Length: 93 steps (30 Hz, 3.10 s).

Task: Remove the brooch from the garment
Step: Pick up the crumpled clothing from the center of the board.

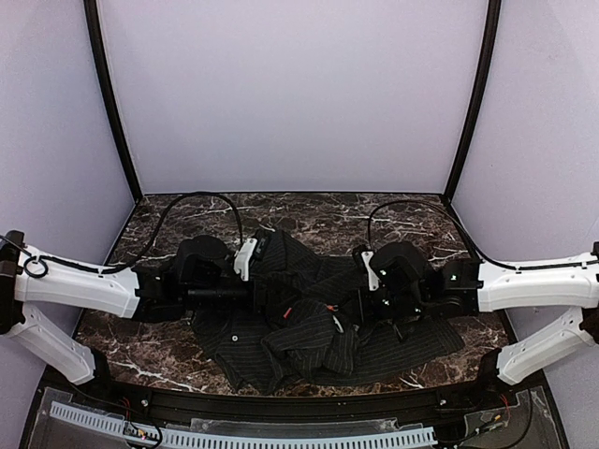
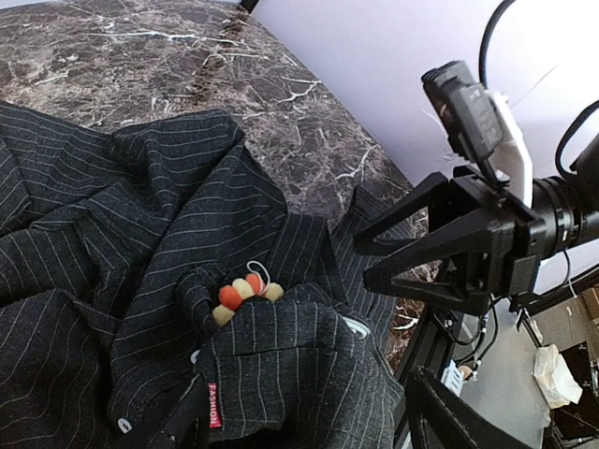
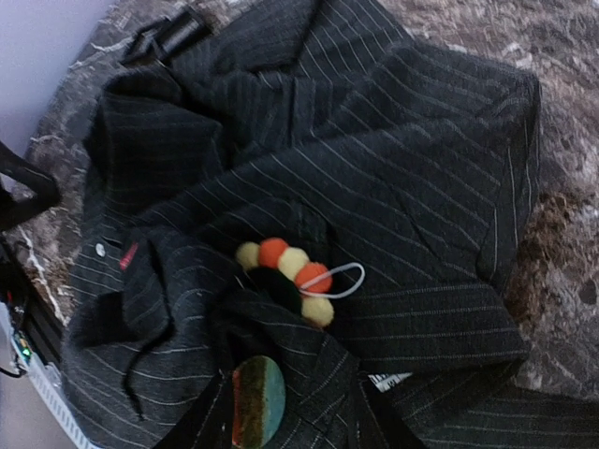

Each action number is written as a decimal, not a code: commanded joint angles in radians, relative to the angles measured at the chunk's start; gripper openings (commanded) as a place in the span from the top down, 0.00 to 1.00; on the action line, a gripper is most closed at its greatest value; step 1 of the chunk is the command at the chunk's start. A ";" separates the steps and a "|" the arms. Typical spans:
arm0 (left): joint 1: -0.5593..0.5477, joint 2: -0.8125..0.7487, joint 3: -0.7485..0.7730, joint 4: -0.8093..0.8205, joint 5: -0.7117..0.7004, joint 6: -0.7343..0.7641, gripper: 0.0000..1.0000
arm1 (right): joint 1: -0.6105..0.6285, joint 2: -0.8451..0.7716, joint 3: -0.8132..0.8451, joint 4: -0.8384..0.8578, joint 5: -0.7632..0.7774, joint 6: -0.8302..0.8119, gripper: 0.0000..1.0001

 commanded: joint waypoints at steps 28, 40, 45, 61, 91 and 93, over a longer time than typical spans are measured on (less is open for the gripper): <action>0.004 -0.061 -0.038 -0.035 -0.055 -0.030 0.27 | 0.081 0.214 0.189 -0.172 0.073 0.013 0.61; 0.003 -0.053 -0.040 -0.025 -0.052 -0.030 0.27 | 0.139 0.274 0.266 -0.259 0.128 0.055 0.57; 0.004 -0.058 -0.045 -0.023 -0.056 -0.030 0.27 | 0.166 0.314 0.303 -0.284 0.145 0.062 0.54; 0.004 -0.079 -0.060 -0.016 -0.068 -0.030 0.26 | 0.183 0.323 0.330 -0.431 0.197 0.156 0.71; 0.004 -0.002 0.146 -0.047 -0.018 0.096 0.26 | 0.083 0.206 0.336 -0.180 0.544 0.027 1.00; 0.004 0.005 0.159 -0.038 -0.022 0.097 0.26 | 0.070 0.171 0.295 -0.022 0.535 -0.042 1.00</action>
